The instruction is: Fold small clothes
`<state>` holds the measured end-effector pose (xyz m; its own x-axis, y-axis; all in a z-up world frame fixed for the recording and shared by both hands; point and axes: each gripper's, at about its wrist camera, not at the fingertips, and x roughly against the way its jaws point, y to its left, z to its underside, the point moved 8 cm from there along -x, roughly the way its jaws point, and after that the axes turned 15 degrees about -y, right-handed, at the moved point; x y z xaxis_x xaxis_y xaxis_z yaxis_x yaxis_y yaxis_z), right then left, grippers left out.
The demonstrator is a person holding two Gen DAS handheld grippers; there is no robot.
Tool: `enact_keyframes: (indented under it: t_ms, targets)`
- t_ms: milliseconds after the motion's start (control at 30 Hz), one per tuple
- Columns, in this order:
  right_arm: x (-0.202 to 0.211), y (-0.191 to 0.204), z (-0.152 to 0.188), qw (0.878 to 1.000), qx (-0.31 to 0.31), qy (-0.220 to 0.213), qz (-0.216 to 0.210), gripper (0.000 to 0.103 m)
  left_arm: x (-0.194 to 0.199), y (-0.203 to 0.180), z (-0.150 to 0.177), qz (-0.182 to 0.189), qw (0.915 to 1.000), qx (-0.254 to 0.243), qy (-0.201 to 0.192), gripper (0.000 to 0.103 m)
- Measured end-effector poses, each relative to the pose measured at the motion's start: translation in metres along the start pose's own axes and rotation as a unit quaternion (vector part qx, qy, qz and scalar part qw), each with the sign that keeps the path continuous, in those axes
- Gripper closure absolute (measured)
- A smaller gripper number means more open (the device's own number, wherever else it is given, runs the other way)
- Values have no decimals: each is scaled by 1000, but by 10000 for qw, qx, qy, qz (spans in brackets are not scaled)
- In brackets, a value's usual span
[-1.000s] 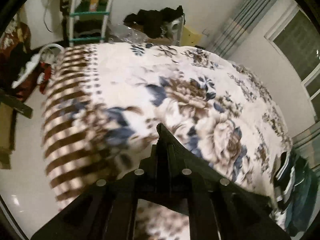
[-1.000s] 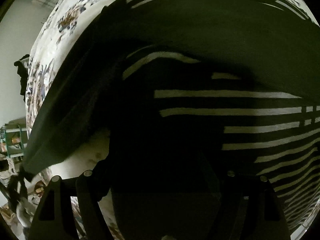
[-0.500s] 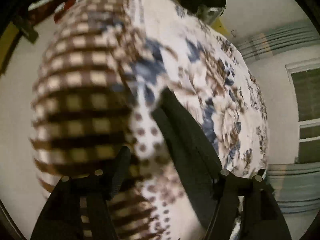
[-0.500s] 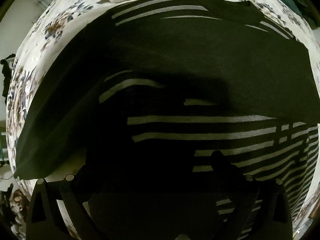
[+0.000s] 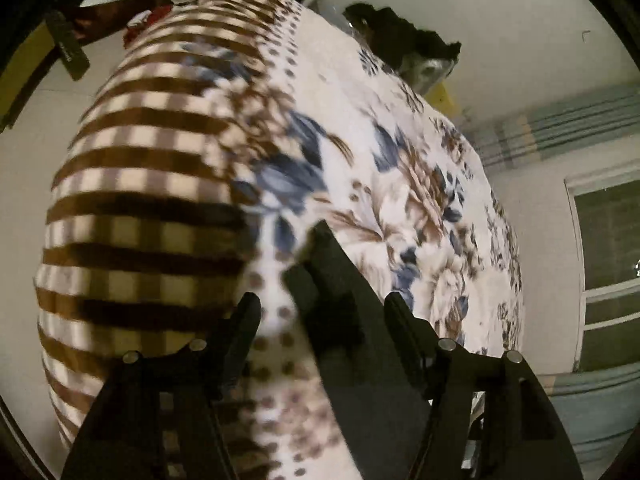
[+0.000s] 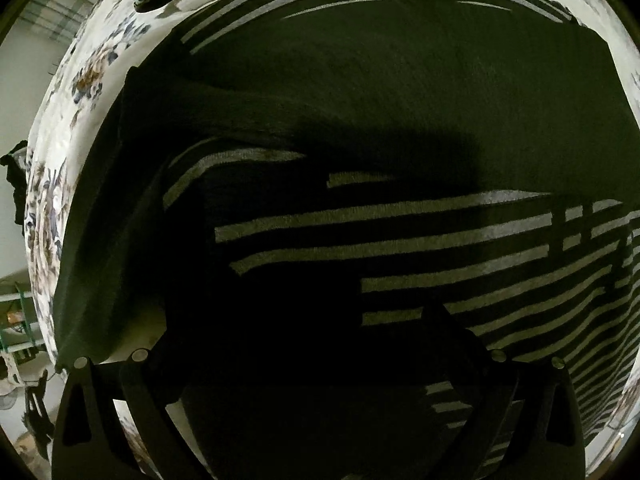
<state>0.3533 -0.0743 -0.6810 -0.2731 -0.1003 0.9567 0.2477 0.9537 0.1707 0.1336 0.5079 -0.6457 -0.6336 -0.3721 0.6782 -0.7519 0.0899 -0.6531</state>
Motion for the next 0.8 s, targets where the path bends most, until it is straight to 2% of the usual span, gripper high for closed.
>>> enact_keyframes:
  t_ms: [67, 167, 200, 267, 333, 433, 633, 733, 767, 800]
  targets:
    - [-2, -1, 4, 10000, -6, 37, 1, 0, -9, 4, 3, -19, 10000, 41, 40, 45]
    - [-3, -3, 12, 10000, -15, 70, 12, 0, -28, -1, 9, -38, 9997, -203, 116, 71]
    - [-2, -4, 13, 10000, 1, 68, 17, 0, -33, -4, 10, -44, 9994, -313, 127, 75]
    - [-2, -9, 15, 10000, 54, 59, 52, 0, -38, -16, 10, -39, 9982, -600, 75, 95]
    - [-2, -13, 15, 9999, 64, 66, 82, 0, -32, -30, 8, -37, 9956, -936, -62, 95]
    - [-1, -19, 16, 9999, 17, 66, 108, 0, -9, -33, 5, -71, 9931, -1163, -151, 95]
    - [1, -23, 14, 9999, -31, 96, 94, 0, 35, 3, 13, -262, 9961, -835, 91, 95]
    - [5, -26, 16, 9999, -26, 110, 72, 0, 35, 23, 24, -309, 9975, -446, 462, 91]
    - [5, -26, 14, 9999, -23, 115, 61, 0, 34, 27, 26, -330, 9976, -313, 521, 86]
    - [5, -25, 12, 9999, -16, 116, 50, 0, 30, 33, 27, -348, 9976, -99, 585, 69]
